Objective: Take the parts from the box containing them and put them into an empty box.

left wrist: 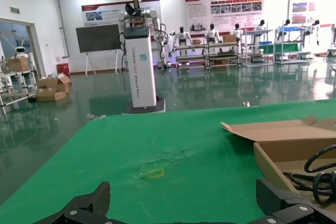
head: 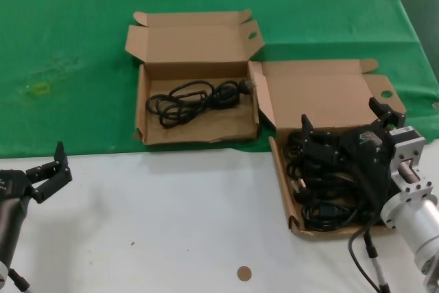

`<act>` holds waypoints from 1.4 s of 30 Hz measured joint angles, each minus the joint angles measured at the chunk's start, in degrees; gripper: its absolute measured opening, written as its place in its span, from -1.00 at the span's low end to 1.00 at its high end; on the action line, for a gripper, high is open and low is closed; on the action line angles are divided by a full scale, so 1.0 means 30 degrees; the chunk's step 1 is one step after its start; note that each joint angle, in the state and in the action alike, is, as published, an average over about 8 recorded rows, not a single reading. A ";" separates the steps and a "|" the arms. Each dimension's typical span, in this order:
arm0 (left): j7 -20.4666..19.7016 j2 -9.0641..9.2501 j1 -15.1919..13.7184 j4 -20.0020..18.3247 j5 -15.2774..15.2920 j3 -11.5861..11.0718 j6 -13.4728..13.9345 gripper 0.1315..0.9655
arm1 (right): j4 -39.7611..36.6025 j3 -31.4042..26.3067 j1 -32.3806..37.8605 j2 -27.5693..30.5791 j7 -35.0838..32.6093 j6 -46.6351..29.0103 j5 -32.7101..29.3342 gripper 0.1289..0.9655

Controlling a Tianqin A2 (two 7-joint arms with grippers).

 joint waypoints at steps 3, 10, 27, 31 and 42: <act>0.0000 0.0000 0.0000 0.0000 0.0000 0.0000 0.0000 1.00 | 0.0000 0.0000 0.0000 0.0000 0.0000 0.0000 0.0000 1.00; 0.0000 0.0000 0.0000 0.0000 0.0000 0.0000 0.0000 1.00 | 0.0000 0.0000 0.0000 0.0000 0.0000 0.0000 0.0000 1.00; 0.0000 0.0000 0.0000 0.0000 0.0000 0.0000 0.0000 1.00 | 0.0000 0.0000 0.0000 0.0000 0.0000 0.0000 0.0000 1.00; 0.0000 0.0000 0.0000 0.0000 0.0000 0.0000 0.0000 1.00 | 0.0000 0.0000 0.0000 0.0000 0.0000 0.0000 0.0000 1.00; 0.0000 0.0000 0.0000 0.0000 0.0000 0.0000 0.0000 1.00 | 0.0000 0.0000 0.0000 0.0000 0.0000 0.0000 0.0000 1.00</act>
